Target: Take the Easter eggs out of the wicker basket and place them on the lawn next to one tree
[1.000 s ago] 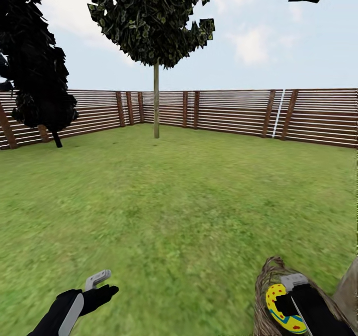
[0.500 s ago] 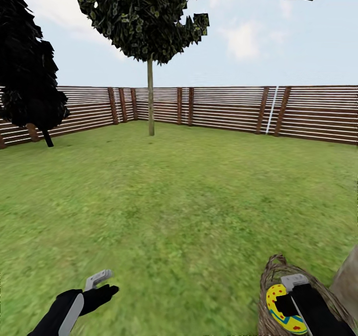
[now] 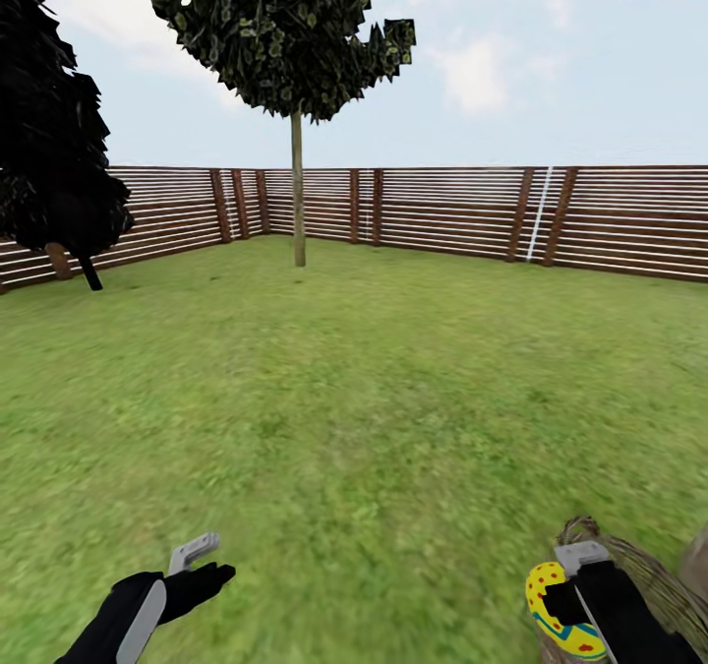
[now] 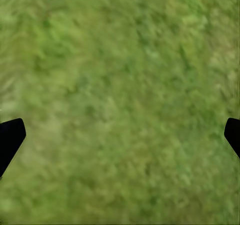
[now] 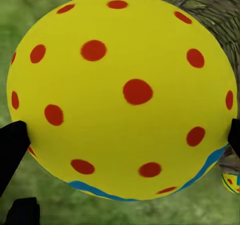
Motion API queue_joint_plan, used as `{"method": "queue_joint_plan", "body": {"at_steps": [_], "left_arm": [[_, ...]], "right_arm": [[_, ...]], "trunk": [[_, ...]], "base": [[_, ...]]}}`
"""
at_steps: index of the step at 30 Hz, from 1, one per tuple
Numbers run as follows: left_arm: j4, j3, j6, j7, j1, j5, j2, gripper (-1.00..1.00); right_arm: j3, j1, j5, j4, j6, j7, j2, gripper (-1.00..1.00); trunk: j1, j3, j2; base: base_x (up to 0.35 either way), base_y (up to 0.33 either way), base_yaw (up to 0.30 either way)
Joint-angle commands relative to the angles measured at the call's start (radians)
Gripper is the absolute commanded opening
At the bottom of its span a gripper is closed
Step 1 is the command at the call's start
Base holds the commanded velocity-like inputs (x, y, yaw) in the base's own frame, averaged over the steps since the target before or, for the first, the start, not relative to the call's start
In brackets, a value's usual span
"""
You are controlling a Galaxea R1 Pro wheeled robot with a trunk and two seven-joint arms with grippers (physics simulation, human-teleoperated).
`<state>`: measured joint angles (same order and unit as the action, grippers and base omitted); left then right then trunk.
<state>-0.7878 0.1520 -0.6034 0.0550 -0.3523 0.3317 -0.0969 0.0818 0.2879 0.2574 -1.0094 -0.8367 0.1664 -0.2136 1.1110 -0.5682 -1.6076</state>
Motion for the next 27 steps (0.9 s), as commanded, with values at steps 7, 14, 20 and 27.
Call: {"method": "queue_joint_plan", "body": {"at_steps": [7, 14, 20, 27], "left_arm": [[-0.003, 0.009, -0.007, 0.006, -0.001, 0.002, -0.005, 1.00], [-0.002, 0.008, -0.008, 0.006, -0.001, 0.001, -0.004, 1.00], [-0.002, 0.008, -0.010, 0.006, -0.001, 0.001, -0.004, 1.00], [-0.002, 0.007, -0.011, 0.006, -0.001, 0.003, -0.004, 1.00]], "right_arm": [[0.001, 0.000, 0.010, -0.001, -0.004, 0.010, 0.001, -1.00], [0.001, 0.000, 0.006, 0.000, -0.004, 0.013, 0.001, -1.00], [0.001, 0.000, 0.004, 0.000, -0.004, 0.013, 0.001, -1.00], [0.002, 0.000, 0.002, -0.001, -0.004, 0.013, 0.000, -1.00]], "trunk": [[-0.026, 0.021, 0.049], [-0.053, 0.038, 0.098], [-0.076, 0.049, 0.140], [-0.103, 0.062, 0.189]], "base": [[0.321, 0.166, 0.000], [0.321, 0.168, -0.087], [0.312, 0.178, -0.170], [0.147, 0.306, -0.169]]}}
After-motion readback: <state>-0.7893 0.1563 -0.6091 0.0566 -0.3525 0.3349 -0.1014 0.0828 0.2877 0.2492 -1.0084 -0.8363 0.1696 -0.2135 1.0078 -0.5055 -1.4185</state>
